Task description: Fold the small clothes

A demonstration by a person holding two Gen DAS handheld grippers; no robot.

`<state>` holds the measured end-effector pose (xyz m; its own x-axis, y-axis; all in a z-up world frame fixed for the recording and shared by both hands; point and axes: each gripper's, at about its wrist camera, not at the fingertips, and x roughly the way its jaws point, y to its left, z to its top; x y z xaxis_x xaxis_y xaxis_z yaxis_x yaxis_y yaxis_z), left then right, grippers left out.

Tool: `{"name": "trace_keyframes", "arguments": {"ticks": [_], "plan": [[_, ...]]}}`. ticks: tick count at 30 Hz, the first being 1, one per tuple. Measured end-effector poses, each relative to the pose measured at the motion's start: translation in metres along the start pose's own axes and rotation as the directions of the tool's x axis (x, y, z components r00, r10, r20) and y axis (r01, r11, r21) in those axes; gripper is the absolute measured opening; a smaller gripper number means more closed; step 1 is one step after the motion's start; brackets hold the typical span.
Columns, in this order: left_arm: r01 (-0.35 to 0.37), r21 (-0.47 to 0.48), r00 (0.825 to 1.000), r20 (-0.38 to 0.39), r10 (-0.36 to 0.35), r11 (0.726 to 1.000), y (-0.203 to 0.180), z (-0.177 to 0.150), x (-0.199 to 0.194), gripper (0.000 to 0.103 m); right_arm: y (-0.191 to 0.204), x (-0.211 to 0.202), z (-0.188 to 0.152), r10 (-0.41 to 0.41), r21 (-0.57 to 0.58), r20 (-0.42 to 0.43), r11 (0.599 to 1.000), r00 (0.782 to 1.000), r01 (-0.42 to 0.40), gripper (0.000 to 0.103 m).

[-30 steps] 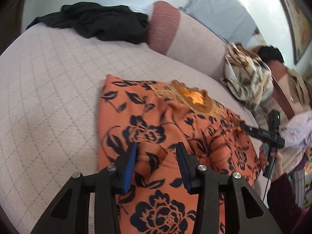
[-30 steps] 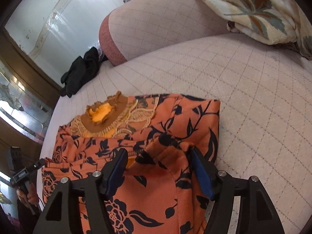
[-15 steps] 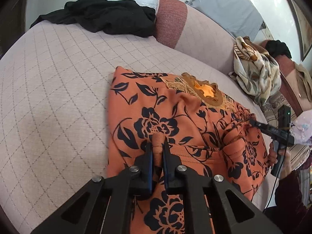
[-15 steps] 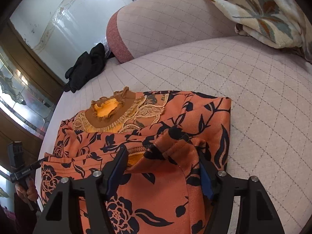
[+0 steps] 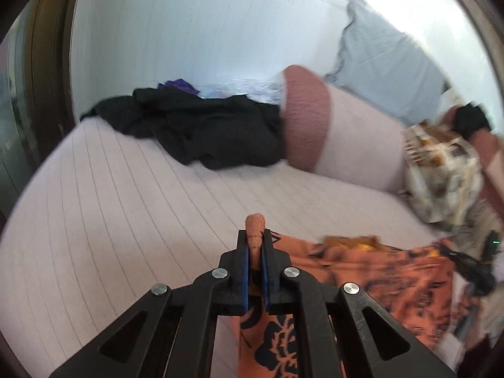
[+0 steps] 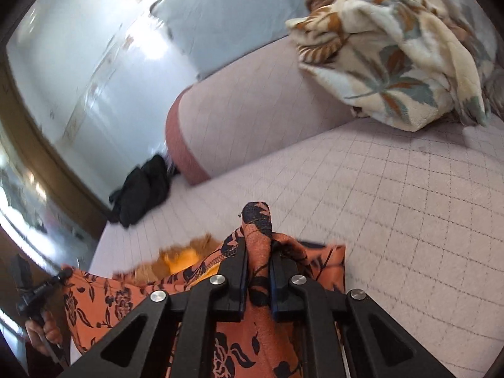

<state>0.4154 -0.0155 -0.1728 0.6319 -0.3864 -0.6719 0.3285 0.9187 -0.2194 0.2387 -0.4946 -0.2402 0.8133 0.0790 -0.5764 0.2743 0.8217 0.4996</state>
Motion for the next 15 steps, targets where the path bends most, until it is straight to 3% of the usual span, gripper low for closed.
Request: {"name": "trace_keyframes", "arguments": {"ticks": [3,5,8,10,11,13,15], "plan": [[-0.098,-0.024,0.995,-0.039,0.097,0.995,0.003,0.002,0.043,0.007,-0.029,0.026,0.0,-0.013,0.12,-0.016,0.993,1.0,0.015,0.015],[-0.194,-0.014,0.974,-0.123,0.191,0.981,0.009,-0.01,0.076,0.007,-0.049,0.042,-0.005,-0.01,0.215,-0.042,0.977,0.999,0.018,0.017],[-0.297,0.006,0.932,-0.214,0.291,0.955,0.019,-0.033,0.105,0.009,-0.071,0.053,-0.012,-0.028,0.302,-0.09,0.952,0.996,0.054,0.033],[-0.32,-0.036,0.933,-0.184,0.308,0.947,0.026,-0.039,0.091,0.01,-0.073,0.041,-0.007,-0.029,0.338,-0.063,0.94,0.998,0.048,0.058],[-0.318,-0.069,0.936,-0.18,0.301,0.946,0.03,-0.04,0.081,0.01,-0.071,0.03,-0.003,-0.069,0.344,-0.03,0.936,0.997,0.075,0.079],[-0.323,-0.119,0.941,-0.149,0.305,0.939,0.034,-0.042,0.058,0.011,-0.066,0.002,0.001,-0.08,0.343,0.104,0.939,0.991,0.04,0.081],[-0.355,-0.139,0.934,-0.099,0.344,0.924,0.032,-0.044,0.028,0.013,-0.054,-0.014,0.006,-0.059,0.284,0.145,0.959,0.988,0.016,0.081]]}}
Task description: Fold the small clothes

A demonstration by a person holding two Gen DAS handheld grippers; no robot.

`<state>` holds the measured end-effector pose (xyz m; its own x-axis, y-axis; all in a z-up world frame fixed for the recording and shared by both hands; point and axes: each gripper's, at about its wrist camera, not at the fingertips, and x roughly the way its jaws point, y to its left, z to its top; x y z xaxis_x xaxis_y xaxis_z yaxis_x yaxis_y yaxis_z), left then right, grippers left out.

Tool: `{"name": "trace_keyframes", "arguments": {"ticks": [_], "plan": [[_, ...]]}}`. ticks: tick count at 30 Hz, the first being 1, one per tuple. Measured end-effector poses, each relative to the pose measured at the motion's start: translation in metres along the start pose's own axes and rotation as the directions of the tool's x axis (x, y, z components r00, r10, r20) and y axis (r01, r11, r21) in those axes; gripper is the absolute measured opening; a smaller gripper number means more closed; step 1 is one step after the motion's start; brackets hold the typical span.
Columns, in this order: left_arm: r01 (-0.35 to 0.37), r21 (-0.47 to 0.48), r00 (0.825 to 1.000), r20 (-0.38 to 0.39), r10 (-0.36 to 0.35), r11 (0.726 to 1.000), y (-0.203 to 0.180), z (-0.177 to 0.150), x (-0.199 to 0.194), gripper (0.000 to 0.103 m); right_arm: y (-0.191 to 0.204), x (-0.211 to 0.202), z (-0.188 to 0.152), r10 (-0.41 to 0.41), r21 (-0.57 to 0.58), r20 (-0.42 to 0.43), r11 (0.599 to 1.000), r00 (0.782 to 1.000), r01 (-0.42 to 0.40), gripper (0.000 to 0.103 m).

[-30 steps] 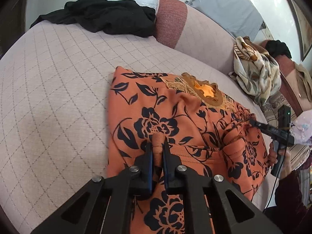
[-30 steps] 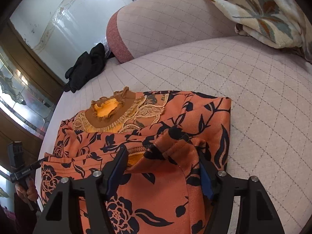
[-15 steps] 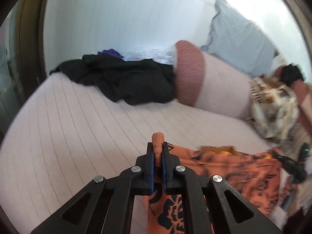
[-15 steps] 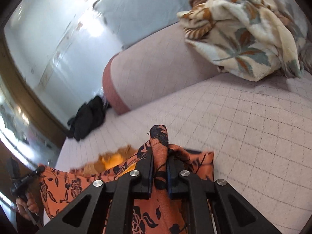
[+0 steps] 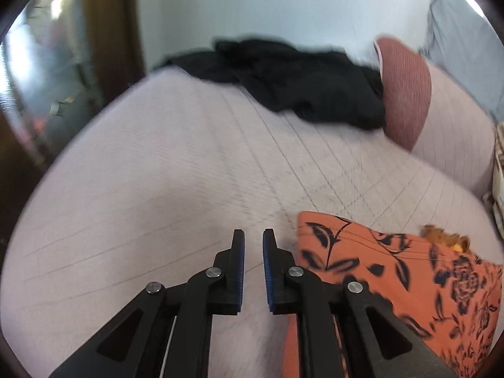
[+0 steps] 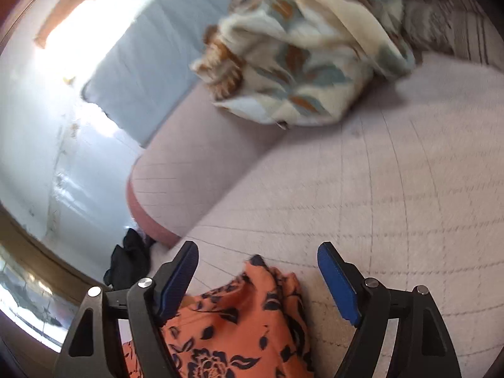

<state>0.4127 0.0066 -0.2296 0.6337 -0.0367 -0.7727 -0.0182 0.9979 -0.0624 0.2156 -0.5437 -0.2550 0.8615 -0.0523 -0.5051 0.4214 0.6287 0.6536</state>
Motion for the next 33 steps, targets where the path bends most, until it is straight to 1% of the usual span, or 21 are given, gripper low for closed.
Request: {"name": "trace_keyframes", "arguments": {"ticks": [2,3,4,5,6,8,11,12,13,14,15,16,17,18,19,21,24,26,28,30,33], "plan": [[-0.036,-0.009,0.998,0.052,0.036,0.999,0.0,-0.009,-0.032,0.027,0.019,0.0,-0.003,0.013,-0.077,-0.062,0.997,0.998,-0.018,0.08],[-0.027,-0.005,0.998,0.064,0.027,1.0,-0.004,-0.017,-0.048,0.04,0.031,-0.001,-0.009,0.018,-0.122,-0.081,0.992,0.997,-0.028,0.079],[-0.004,0.003,0.998,0.065,0.004,1.0,-0.009,-0.025,-0.063,0.043,0.04,-0.001,-0.013,0.032,-0.151,-0.092,0.987,0.995,-0.045,0.079],[0.016,0.009,0.998,0.059,-0.017,1.0,-0.017,-0.03,-0.071,0.044,0.052,0.001,-0.021,0.055,-0.188,-0.125,0.979,0.991,-0.078,0.075],[0.042,0.019,0.998,0.051,-0.043,0.999,-0.026,-0.039,-0.08,0.044,0.066,0.006,-0.029,0.068,-0.223,-0.172,0.969,0.983,-0.106,0.065],[0.106,0.057,0.993,0.036,-0.108,0.993,-0.048,-0.059,-0.093,0.044,0.089,0.017,-0.055,0.064,-0.292,-0.252,0.946,0.966,-0.139,0.053],[0.122,0.091,0.993,-0.007,-0.121,0.988,-0.07,-0.081,-0.087,0.044,0.131,0.033,-0.105,0.008,-0.431,-0.373,0.884,0.928,-0.181,0.04],[0.129,0.105,0.991,-0.03,-0.127,0.986,-0.075,-0.084,-0.08,0.044,0.143,0.04,-0.121,-0.026,-0.47,-0.4,0.864,0.916,-0.181,0.04],[0.123,0.119,0.992,-0.047,-0.118,0.985,-0.08,-0.088,-0.072,0.044,0.15,0.044,-0.134,-0.05,-0.491,-0.416,0.853,0.908,-0.178,0.04],[0.091,0.135,0.995,-0.055,-0.084,0.987,-0.082,-0.094,-0.066,0.044,0.156,0.051,-0.146,-0.068,-0.501,-0.434,0.847,0.898,-0.178,0.04],[0.029,0.157,0.998,-0.061,-0.02,0.987,-0.081,-0.097,-0.055,0.044,0.162,0.062,-0.158,-0.089,-0.507,-0.456,0.844,0.885,-0.176,0.04],[0.004,0.169,0.997,-0.074,0.008,0.986,-0.08,-0.1,-0.05,0.044,0.166,0.076,-0.166,-0.129,-0.524,-0.465,0.837,0.876,-0.155,0.04],[0.005,0.171,0.995,-0.096,0.012,0.985,-0.077,-0.1,-0.043,0.048,0.169,0.091,-0.173,-0.187,-0.548,-0.463,0.829,0.867,-0.113,0.04],[0.018,0.16,0.993,-0.115,0.0,0.987,-0.073,-0.099,-0.039,0.051,0.171,0.103,-0.175,-0.213,-0.559,-0.441,0.825,0.872,-0.081,0.04],[0.029,0.144,0.993,-0.12,-0.012,0.989,-0.069,-0.097,-0.037,0.054,0.175,0.112,-0.174,-0.22,-0.568,-0.409,0.821,0.886,-0.058,0.038],[0.033,0.159,0.992,-0.125,-0.013,0.987,-0.069,-0.094,-0.034,0.054,0.184,0.135,-0.165,-0.253,-0.573,-0.362,0.819,0.897,0.0,0.038],[0.036,0.157,0.992,-0.128,-0.016,0.987,-0.067,-0.092,-0.035,0.054,0.196,0.17,-0.154,-0.313,-0.584,-0.339,0.81,0.887,0.063,0.038],[0.044,0.143,0.992,-0.123,-0.026,0.989,-0.065,-0.089,-0.036,0.054,0.201,0.181,-0.145,-0.333,-0.568,-0.338,0.818,0.88,0.092,0.038],[0.038,0.145,0.993,-0.112,-0.022,0.989,-0.065,-0.088,-0.038,0.054,0.197,0.177,-0.133,-0.298,-0.523,-0.336,0.848,0.893,0.087,0.038],[0.036,0.144,0.996,-0.083,-0.024,0.989,-0.065,-0.089,-0.047,0.054,0.187,0.155,-0.121,-0.263,-0.48,-0.301,0.872,0.917,0.092,0.038],[0.05,0.148,0.998,-0.053,-0.043,0.988,-0.069,-0.089,-0.057,0.054,0.163,0.113,-0.104,-0.242,-0.454,-0.25,0.885,0.937,0.107,0.038]]}}
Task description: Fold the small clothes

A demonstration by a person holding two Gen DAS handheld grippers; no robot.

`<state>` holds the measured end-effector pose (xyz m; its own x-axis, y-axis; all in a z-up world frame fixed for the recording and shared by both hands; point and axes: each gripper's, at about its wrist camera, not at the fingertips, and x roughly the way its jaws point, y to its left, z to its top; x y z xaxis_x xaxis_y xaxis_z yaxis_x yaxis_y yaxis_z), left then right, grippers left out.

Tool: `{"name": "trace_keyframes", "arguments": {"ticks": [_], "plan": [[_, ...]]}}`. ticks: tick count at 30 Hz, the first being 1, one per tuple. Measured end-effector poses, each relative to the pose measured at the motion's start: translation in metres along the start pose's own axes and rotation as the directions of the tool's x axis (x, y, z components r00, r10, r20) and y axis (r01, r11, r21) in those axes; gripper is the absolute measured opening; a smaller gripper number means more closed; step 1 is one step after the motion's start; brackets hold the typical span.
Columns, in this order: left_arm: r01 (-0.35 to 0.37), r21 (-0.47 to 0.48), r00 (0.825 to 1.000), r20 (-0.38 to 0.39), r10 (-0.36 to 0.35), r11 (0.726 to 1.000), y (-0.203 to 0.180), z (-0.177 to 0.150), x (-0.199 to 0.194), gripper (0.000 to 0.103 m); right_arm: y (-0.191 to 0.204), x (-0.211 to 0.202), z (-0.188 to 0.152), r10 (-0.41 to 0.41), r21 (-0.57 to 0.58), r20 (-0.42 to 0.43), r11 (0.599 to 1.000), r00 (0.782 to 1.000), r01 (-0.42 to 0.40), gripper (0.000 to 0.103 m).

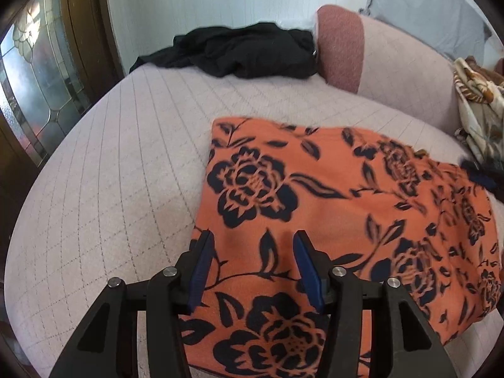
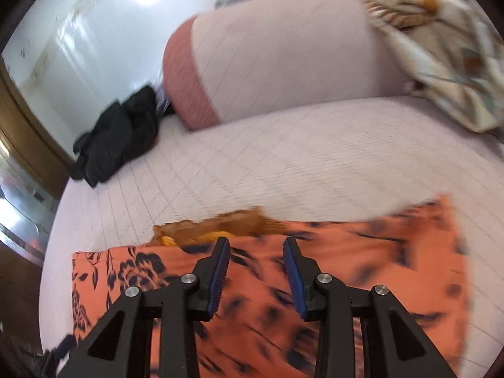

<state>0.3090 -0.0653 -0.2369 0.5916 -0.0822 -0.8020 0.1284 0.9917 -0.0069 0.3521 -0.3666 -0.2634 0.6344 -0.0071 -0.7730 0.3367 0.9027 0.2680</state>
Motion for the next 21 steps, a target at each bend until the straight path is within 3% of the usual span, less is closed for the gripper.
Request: {"name": "trace_keyframes", "arguments": {"ticks": [2,4,6,8,10,11,13,15,17,19,21], "plan": [[-0.026,-0.005,1.0,-0.005,0.026,1.0,0.0,-0.001,-0.001,0.055,-0.024,-0.016,-0.006,-0.059,0.005,-0.001,0.998,0.998,0.059,0.038],[-0.079,-0.01,0.996,-0.035,0.079,0.997,0.003,-0.003,0.006,0.056,-0.043,-0.015,-0.015,-0.124,0.005,-0.058,0.992,0.991,0.125,0.038],[-0.065,-0.043,0.996,-0.063,0.062,0.997,0.011,-0.003,0.013,0.062,-0.074,0.004,-0.021,-0.173,0.014,-0.153,0.984,0.973,0.177,0.038],[-0.061,-0.077,0.996,-0.067,0.056,0.995,0.02,-0.001,0.013,0.066,-0.089,0.002,-0.018,-0.133,0.069,-0.116,0.987,0.984,0.142,0.037],[-0.058,-0.092,0.997,-0.062,0.052,0.994,0.025,0.0,0.011,0.066,-0.083,-0.007,-0.009,-0.212,0.111,-0.104,0.968,0.972,0.224,0.038],[-0.056,-0.096,0.997,-0.062,0.05,0.994,0.026,0.0,0.01,0.066,-0.07,-0.011,-0.005,-0.206,0.104,-0.079,0.971,0.975,0.214,0.041],[-0.053,-0.103,0.997,-0.063,0.047,0.993,0.029,0.0,0.007,0.066,-0.03,-0.016,-0.001,-0.1,0.033,-0.047,0.994,0.994,0.102,0.041],[-0.052,-0.105,0.997,-0.06,0.046,0.993,0.031,0.001,0.003,0.066,0.023,-0.014,-0.003,0.028,-0.071,-0.078,0.997,0.997,-0.033,0.041],[-0.041,-0.111,0.998,-0.055,0.035,0.993,0.034,0.002,-0.001,0.065,0.079,-0.006,-0.011,0.132,-0.155,-0.144,0.976,0.981,-0.154,0.041],[-0.03,-0.108,0.998,-0.067,0.023,0.994,0.04,0.001,-0.001,0.066,0.122,0.009,-0.019,0.208,-0.19,-0.237,0.948,0.949,-0.255,0.041],[-0.025,-0.1,0.996,-0.087,0.017,0.995,0.042,0.0,0.004,0.066,0.16,0.034,-0.03,0.206,-0.226,-0.317,0.932,0.926,-0.284,0.039]]}}
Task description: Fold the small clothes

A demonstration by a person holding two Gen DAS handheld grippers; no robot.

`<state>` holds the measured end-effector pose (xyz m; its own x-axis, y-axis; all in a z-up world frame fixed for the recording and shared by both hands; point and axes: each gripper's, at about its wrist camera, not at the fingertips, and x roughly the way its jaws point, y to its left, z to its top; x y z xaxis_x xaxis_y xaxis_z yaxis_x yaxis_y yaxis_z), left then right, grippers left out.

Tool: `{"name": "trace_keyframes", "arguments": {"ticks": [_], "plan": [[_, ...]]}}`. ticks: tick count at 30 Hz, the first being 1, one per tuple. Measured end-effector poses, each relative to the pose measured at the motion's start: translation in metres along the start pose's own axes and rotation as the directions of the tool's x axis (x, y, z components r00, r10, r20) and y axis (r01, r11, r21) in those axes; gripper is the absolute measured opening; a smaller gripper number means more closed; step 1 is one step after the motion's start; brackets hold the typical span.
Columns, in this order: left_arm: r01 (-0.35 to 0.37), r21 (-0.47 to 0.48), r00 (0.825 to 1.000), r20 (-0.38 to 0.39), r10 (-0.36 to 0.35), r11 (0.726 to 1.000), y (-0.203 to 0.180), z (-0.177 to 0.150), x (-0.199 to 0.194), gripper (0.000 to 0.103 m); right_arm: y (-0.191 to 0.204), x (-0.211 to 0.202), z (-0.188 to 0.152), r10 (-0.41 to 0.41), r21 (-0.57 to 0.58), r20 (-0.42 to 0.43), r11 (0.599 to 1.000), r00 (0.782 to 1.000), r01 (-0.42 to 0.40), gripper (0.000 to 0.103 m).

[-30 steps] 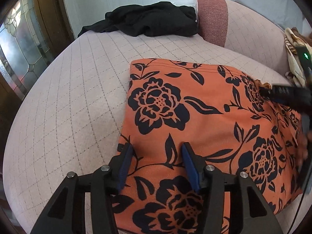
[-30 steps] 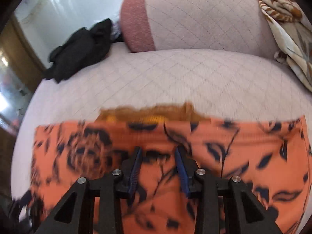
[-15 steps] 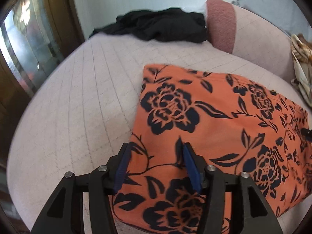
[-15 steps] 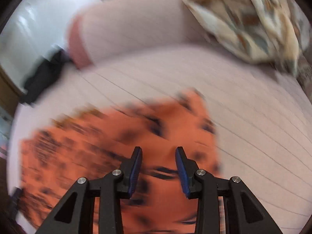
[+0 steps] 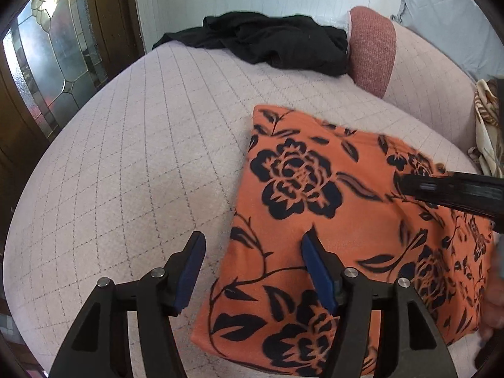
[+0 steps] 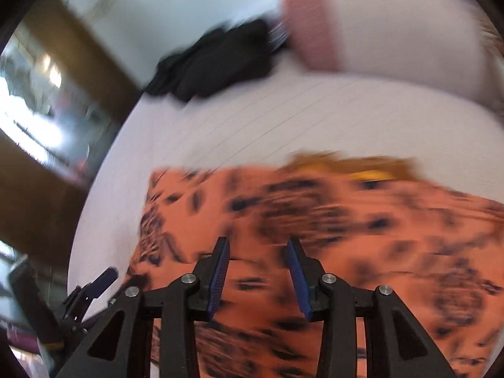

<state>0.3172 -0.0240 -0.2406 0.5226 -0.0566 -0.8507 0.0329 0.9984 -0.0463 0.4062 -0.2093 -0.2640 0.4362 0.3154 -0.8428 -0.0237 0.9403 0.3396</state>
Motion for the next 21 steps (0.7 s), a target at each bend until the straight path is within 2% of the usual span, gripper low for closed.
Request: {"name": "trace_keyframes", "arguments": {"ticks": [1,3,5,9,10,12,14,15,18,21], "plan": [[0.006,0.001,1.0,-0.009,-0.006,1.0,0.001,-0.001,0.002,0.066,0.007,0.018,0.003,-0.013,-0.013,-0.032,1.0,0.999,0.013,0.039],[0.017,0.001,1.0,-0.023,-0.017,1.0,0.003,-0.001,0.005,0.066,0.013,0.059,0.014,-0.102,-0.014,-0.076,0.995,0.992,0.102,0.036],[0.022,0.003,1.0,-0.02,-0.022,1.0,0.004,0.0,0.004,0.066,0.013,0.065,0.029,-0.128,0.0,-0.01,0.992,0.992,0.128,0.034],[0.025,0.027,1.0,0.01,-0.025,0.999,0.0,0.002,-0.001,0.065,0.0,0.067,0.056,-0.119,0.097,0.037,0.989,0.992,0.115,0.033],[0.037,0.031,0.999,0.015,-0.038,0.999,-0.002,0.002,-0.003,0.065,-0.002,0.06,0.058,-0.111,0.105,0.075,0.989,0.991,0.103,0.033],[0.047,0.041,0.999,0.024,-0.048,0.998,-0.006,0.001,-0.007,0.065,-0.017,0.031,0.059,-0.152,0.141,0.204,0.982,0.967,0.124,0.033],[0.033,0.054,0.999,0.037,-0.035,0.998,-0.009,0.0,-0.009,0.065,-0.048,0.0,0.053,-0.125,0.24,0.281,0.969,0.952,0.057,0.033],[0.026,0.058,0.999,0.04,-0.028,0.998,-0.01,-0.001,-0.01,0.065,-0.063,-0.012,0.048,-0.147,0.276,0.291,0.959,0.945,0.064,0.033],[0.023,0.063,0.999,0.034,-0.025,0.998,-0.012,-0.004,-0.01,0.065,-0.114,-0.045,0.028,-0.273,0.325,0.263,0.928,0.925,0.181,0.033],[-0.003,0.073,1.0,0.013,0.002,0.997,-0.013,-0.006,-0.004,0.066,-0.17,-0.074,0.004,-0.375,0.412,0.2,0.87,0.905,0.269,0.033]]}}
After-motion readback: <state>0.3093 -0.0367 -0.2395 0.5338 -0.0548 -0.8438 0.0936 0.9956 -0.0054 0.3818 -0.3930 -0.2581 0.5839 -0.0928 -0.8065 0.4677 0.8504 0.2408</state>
